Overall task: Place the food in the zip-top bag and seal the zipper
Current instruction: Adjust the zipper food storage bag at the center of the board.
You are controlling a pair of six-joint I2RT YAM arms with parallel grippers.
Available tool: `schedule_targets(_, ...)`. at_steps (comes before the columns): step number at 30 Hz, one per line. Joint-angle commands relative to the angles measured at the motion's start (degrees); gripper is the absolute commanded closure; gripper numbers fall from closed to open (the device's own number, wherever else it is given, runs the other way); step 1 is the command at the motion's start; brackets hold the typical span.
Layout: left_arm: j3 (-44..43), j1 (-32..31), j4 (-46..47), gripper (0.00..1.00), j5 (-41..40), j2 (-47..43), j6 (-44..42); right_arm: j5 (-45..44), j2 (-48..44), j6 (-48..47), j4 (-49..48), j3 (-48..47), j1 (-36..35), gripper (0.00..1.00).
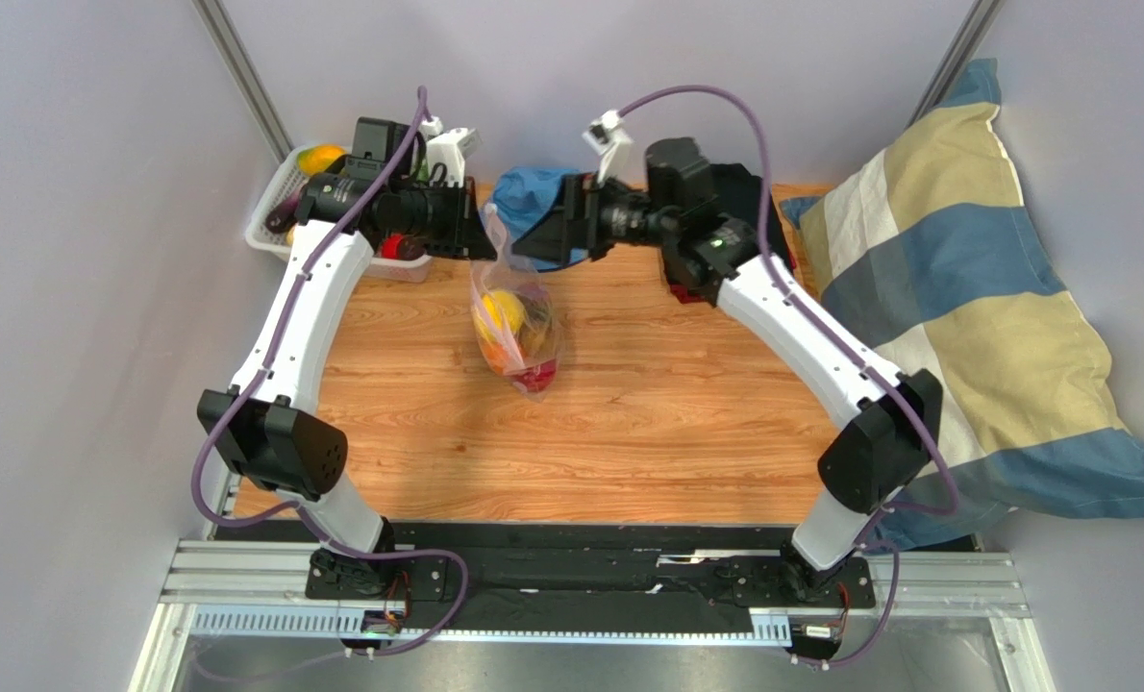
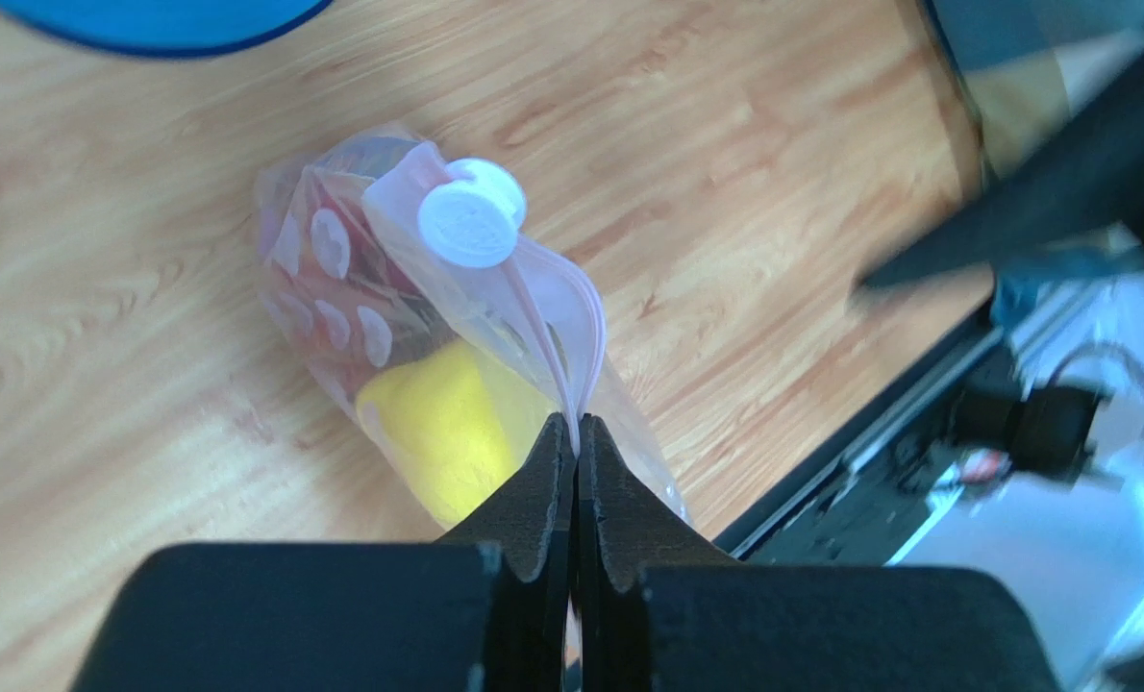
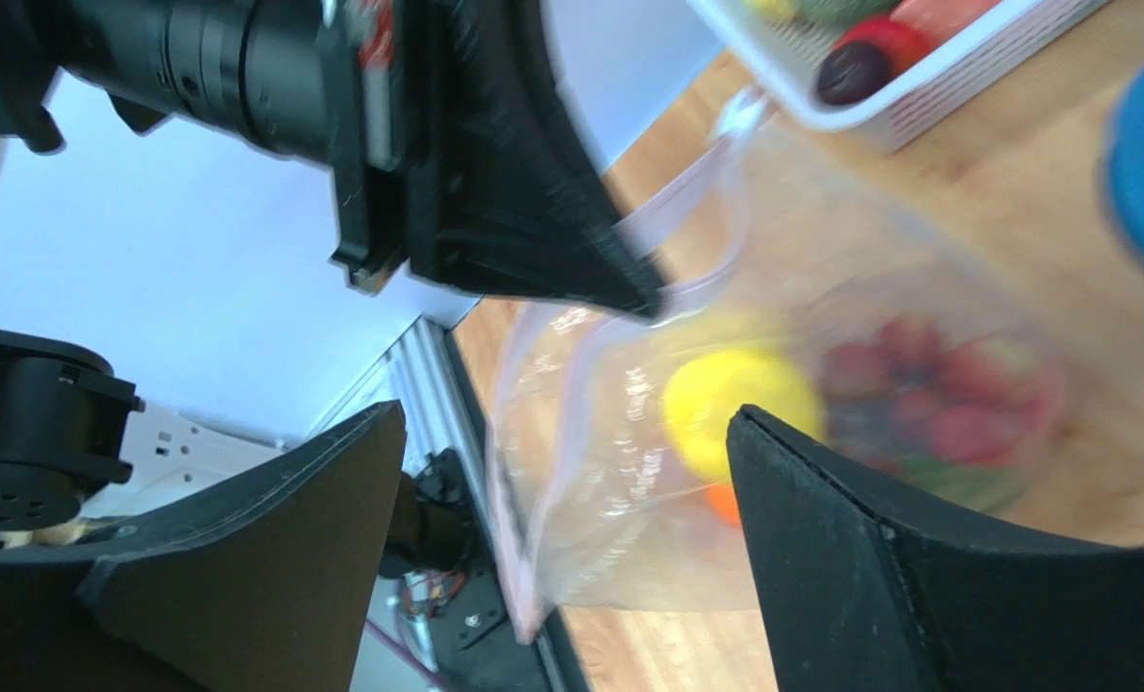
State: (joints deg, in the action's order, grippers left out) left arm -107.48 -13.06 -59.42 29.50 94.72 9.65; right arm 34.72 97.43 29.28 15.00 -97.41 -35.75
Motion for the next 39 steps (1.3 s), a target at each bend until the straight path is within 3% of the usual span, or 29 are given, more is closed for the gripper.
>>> schedule_targets(1, -3.2, -0.3, -3.9, 1.00, 13.4, -3.5, -19.8, 7.6, -5.1, -5.4, -2.7, 2.1, 5.7, 0.13)
schedule_targets(3, -4.7, -0.3, -8.4, 1.00, 17.4, -3.3, -24.9, 7.8, -7.3, -9.8, -2.4, 4.2, 6.8, 0.12)
schedule_targets(4, -7.3, -0.5, -10.8, 1.00, 19.4, -2.2, -32.4, 8.2, -8.3, -11.7, -2.4, 4.9, 6.9, 0.13)
schedule_targets(6, -12.0, -0.6, -22.2, 1.00, 22.4, 0.2, -41.6, 9.4, -10.9, -16.9, -2.9, 6.9, 7.0, 0.14)
schedule_targets(7, -16.8, -0.6, -26.4, 1.00, 23.4, 2.7, -52.4, 11.2, -11.9, -18.4, -3.2, 8.9, 7.0, 0.15)
schedule_targets(8, -19.5, -0.6, -36.5, 1.00, 24.5, 4.2, -58.9, 11.9, -12.7, -19.8, -3.4, 10.0, 6.9, 0.15)
schedule_targets(11, -20.2, -0.6, -36.8, 1.00, 22.7, 3.0, -68.8, 13.7, -15.2, -25.3, -3.2, 12.7, 6.4, 0.19)
schedule_targets(12, -18.1, -0.7, -36.8, 1.00, 23.0, 2.1, -75.5, 14.3, -15.9, -27.1, -3.1, 12.9, 6.1, 0.21)
schedule_targets(15, -16.1, -3.5, -36.7, 1.00, 22.1, -0.1, -82.5, 15.4, -16.5, -33.2, -2.0, 13.9, 4.7, 0.27)
schedule_targets(20, -11.0, -8.8, -36.8, 1.00, 23.4, -0.9, -88.5, 15.0, -17.2, -41.5, -0.7, 16.7, 3.6, 0.33)
schedule_targets(24, -3.0, -11.0, -36.8, 1.00, 24.8, -3.9, -98.0, 13.4, -17.9, -49.0, 2.7, 18.4, 3.7, 0.37)
schedule_targets(32, -2.1, -11.9, -36.8, 1.00, 24.6, -2.2, -100.5, 13.3, -24.8, -63.4, 9.1, 25.2, 3.9, 0.46)
schedule_targets(39, -0.9, -14.1, -36.8, 1.00, 24.1, -1.6, -103.3, 9.1, -29.1, -64.6, 10.5, 28.3, 4.4, 0.46)
